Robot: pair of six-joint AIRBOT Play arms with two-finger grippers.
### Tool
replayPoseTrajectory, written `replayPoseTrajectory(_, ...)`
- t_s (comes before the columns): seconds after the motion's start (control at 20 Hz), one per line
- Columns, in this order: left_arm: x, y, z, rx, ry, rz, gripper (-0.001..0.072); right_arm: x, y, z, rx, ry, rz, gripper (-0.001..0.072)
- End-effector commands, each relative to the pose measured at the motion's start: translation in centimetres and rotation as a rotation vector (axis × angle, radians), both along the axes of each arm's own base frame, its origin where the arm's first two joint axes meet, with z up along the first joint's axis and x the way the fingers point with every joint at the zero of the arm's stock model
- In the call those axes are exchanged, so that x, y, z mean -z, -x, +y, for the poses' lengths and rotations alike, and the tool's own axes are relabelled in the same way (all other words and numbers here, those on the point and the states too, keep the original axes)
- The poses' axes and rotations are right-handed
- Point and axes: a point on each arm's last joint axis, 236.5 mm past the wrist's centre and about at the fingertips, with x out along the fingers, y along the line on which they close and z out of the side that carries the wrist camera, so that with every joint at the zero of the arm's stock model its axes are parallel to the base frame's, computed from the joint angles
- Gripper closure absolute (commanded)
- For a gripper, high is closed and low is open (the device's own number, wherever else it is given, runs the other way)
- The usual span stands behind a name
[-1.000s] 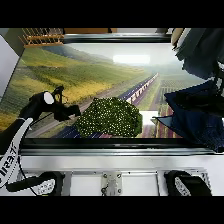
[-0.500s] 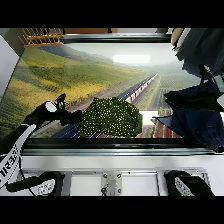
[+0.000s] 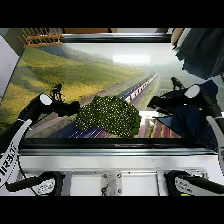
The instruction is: Fold the clothes and pants, and hang the long-sleeved shirts on hangers.
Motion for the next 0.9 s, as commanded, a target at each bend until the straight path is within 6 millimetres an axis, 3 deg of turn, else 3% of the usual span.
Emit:
replayPoseTrajectory(0.0, -0.4, -0.3, 0.3, 0.000, 0.003, -0.003, 0.0705, 4.0, -0.8, 4.8, -0.058, -0.125, 0.037, 0.0065)
replayPoseTrajectory(0.1, -0.5, -0.3, 0.3, 0.000, 0.003, -0.004, 0.0706, 5.5, -0.6, 6.7, -0.076, -0.158, 0.062, 0.0066)
replayPoseTrajectory(0.25, -0.5, -0.3, 0.3, 0.000, 0.003, -0.004, 0.0705, 6.7, -0.7, 7.0, -0.080, -0.147, 0.068, 0.0071)
replayPoseTrajectory(0.3, -0.5, -0.3, 0.3, 0.000, 0.003, -0.004, 0.0706, 6.6, -1.0, 6.9, -0.077, -0.142, 0.052, 0.0198)
replayPoseTrajectory(0.4, -0.5, -0.4, 0.3, -0.001, 0.001, -0.008, 0.0705, 6.0, -1.6, 6.7, -0.104, -0.131, 0.009, 0.0690)
replayPoseTrajectory(0.5, -0.9, -0.6, 1.0, 0.032, -0.042, -0.016, 0.0706, 4.0, -2.5, 6.2, -0.145, -0.100, -0.057, 0.0702)
replayPoseTrajectory(0.6, -4.3, -1.8, 2.1, 0.093, -0.116, -0.074, 0.0706, -0.8, -4.0, 5.1, -0.201, -0.041, -0.173, 0.0702)
replayPoseTrajectory(0.65, -7.7, -3.0, 2.8, 0.105, -0.158, -0.156, 0.0706, -4.4, -4.7, 4.2, -0.228, -0.001, -0.251, 0.0702)
replayPoseTrajectory(0.75, -16.5, -4.7, 3.2, 0.098, -0.187, -0.361, 0.0706, -12.8, -5.2, 3.3, -0.260, 0.040, -0.413, 0.0702)
replayPoseTrajectory(0.85, -26.1, -4.3, 3.0, 0.080, -0.191, -0.583, 0.0706, -21.4, -4.2, 2.9, -0.262, 0.063, -0.598, 0.0702)
